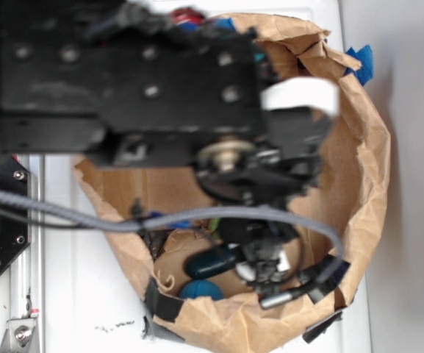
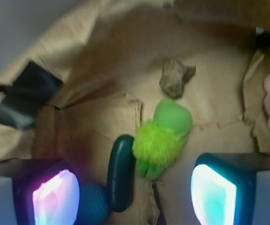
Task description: Grab the plastic pickle.
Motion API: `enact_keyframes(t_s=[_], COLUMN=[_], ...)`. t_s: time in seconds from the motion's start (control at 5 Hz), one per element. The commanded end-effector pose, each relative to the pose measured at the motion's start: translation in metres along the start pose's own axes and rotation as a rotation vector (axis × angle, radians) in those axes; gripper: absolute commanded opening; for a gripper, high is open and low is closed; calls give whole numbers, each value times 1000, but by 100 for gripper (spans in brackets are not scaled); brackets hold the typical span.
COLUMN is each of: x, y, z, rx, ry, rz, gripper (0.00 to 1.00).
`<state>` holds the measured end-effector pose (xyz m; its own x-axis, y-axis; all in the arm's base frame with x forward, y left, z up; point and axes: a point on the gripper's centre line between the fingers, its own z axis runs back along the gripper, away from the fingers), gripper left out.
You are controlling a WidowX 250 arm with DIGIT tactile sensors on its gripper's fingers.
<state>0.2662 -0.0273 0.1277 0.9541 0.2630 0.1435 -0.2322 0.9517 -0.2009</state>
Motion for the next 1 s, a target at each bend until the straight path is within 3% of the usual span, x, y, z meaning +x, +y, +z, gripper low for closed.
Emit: enact_keyframes(t_s=[0.0,0.8], x=[-9,-19], y=[7,-9], z=[-14,-67], rx=[-34,92], ry=[-108,-86], rz=[168,85], gripper=[100,100])
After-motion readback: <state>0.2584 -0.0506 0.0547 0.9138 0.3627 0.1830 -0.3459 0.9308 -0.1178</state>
